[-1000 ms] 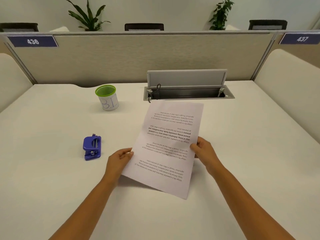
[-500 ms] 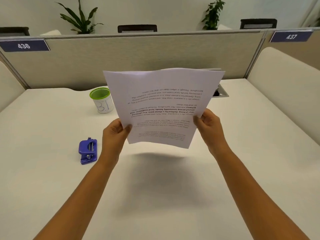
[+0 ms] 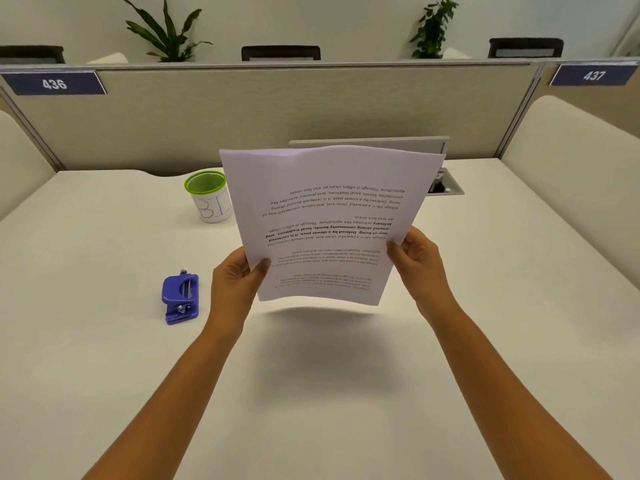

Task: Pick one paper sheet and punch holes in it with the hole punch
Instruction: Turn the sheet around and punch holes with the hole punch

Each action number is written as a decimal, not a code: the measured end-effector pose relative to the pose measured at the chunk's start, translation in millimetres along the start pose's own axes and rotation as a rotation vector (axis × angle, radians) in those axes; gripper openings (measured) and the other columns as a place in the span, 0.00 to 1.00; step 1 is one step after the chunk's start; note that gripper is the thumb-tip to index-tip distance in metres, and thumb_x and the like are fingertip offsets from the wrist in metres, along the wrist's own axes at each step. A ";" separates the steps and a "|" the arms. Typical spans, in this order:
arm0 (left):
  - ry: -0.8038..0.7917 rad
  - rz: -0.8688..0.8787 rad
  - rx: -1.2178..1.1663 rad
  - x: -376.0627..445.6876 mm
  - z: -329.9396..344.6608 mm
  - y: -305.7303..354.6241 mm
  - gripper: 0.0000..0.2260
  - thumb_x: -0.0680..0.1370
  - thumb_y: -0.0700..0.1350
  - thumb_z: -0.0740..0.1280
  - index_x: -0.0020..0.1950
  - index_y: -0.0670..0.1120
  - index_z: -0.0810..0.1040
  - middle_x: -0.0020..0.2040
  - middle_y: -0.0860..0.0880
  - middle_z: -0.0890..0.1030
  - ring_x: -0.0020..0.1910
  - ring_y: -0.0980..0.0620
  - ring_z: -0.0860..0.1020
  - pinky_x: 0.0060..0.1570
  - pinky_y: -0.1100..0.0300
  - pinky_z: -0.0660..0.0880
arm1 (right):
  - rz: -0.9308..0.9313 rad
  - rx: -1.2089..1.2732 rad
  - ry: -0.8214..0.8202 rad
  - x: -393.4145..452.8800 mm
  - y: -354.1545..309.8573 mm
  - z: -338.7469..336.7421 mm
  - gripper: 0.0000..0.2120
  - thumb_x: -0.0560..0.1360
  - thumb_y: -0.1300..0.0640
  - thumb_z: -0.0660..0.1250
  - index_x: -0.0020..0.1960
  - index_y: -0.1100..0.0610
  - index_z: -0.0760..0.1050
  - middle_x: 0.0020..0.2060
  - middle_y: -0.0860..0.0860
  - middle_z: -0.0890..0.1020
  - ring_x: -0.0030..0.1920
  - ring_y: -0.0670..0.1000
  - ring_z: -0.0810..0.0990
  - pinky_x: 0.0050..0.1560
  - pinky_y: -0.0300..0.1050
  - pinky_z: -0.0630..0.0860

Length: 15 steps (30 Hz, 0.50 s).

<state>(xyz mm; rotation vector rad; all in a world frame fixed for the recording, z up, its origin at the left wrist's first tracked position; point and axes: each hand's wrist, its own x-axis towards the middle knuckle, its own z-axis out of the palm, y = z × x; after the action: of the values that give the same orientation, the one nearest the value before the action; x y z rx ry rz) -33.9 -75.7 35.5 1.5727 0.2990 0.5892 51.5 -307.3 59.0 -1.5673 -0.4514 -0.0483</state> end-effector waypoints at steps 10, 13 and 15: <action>0.003 -0.028 -0.007 0.3 -2.1 -8.5 0.09 0.74 0.42 0.68 0.47 0.57 0.77 0.47 0.63 0.81 0.45 0.64 0.81 0.41 0.69 0.78 | 0.062 0.000 -0.024 -2.3 16.1 2.1 0.14 0.77 0.65 0.62 0.49 0.45 0.73 0.48 0.42 0.81 0.50 0.41 0.80 0.45 0.31 0.78; 0.008 -0.059 0.014 -5.8 -0.7 -19.7 0.10 0.75 0.42 0.68 0.47 0.59 0.75 0.46 0.62 0.81 0.43 0.66 0.81 0.38 0.72 0.76 | 0.123 0.019 -0.061 -4.9 31.2 -0.9 0.13 0.76 0.64 0.64 0.52 0.46 0.74 0.51 0.45 0.82 0.52 0.46 0.81 0.49 0.36 0.79; 0.001 -0.089 0.026 -15.7 2.3 -30.9 0.11 0.76 0.41 0.66 0.48 0.59 0.75 0.47 0.61 0.81 0.45 0.62 0.81 0.39 0.73 0.75 | 0.186 0.053 -0.077 -10.6 44.2 -2.1 0.12 0.75 0.62 0.66 0.53 0.46 0.74 0.51 0.44 0.82 0.52 0.43 0.82 0.49 0.35 0.78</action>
<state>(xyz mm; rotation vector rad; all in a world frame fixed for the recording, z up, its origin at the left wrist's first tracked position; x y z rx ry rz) -40.8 -82.9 2.2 1.5754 0.3763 0.5186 56.1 -311.1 13.9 -1.5566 -0.3624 0.1664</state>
